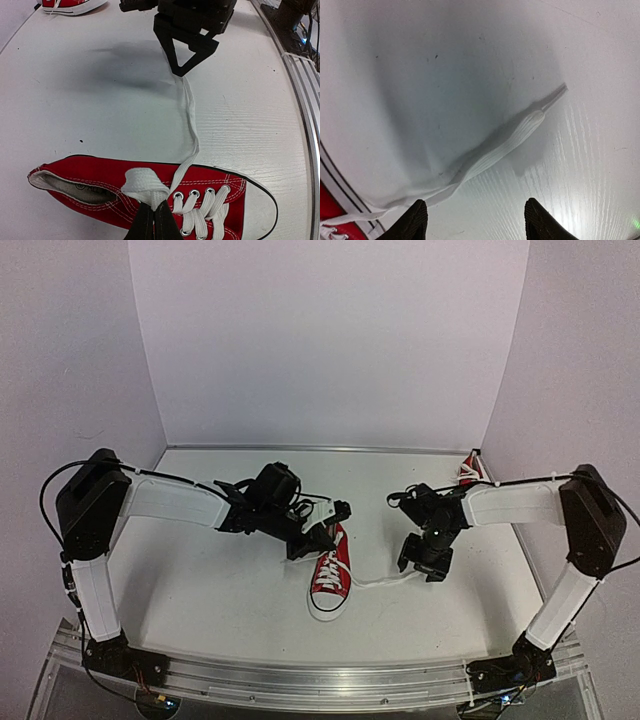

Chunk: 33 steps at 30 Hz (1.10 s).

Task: Tie the shoes

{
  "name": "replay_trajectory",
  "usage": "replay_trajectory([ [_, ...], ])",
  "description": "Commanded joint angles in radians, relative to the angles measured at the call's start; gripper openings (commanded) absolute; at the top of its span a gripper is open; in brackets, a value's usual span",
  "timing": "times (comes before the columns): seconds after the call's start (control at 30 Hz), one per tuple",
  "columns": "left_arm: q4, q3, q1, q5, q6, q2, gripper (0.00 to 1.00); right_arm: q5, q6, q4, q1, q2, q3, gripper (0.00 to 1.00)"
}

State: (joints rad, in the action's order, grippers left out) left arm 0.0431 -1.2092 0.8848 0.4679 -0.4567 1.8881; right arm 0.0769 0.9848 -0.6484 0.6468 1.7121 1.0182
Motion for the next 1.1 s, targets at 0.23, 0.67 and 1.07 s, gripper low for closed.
replay_trajectory([
  [0.23, -0.039, 0.007, 0.004, -0.005, -0.006, -0.016, 0.0, -0.066, -0.008, -0.013, -0.006, 0.126, 0.065, 0.43],
  [0.67, -0.098, 0.051, 0.005, -0.001, -0.044, -0.034, 0.0, -0.002, -0.206, 0.051, -0.091, 0.107, 0.302, 0.0],
  [1.07, -0.1, 0.089, 0.015, -0.03, -0.147, -0.068, 0.0, 0.421, -0.362, 0.206, 0.029, 0.316, 0.783, 0.0],
])
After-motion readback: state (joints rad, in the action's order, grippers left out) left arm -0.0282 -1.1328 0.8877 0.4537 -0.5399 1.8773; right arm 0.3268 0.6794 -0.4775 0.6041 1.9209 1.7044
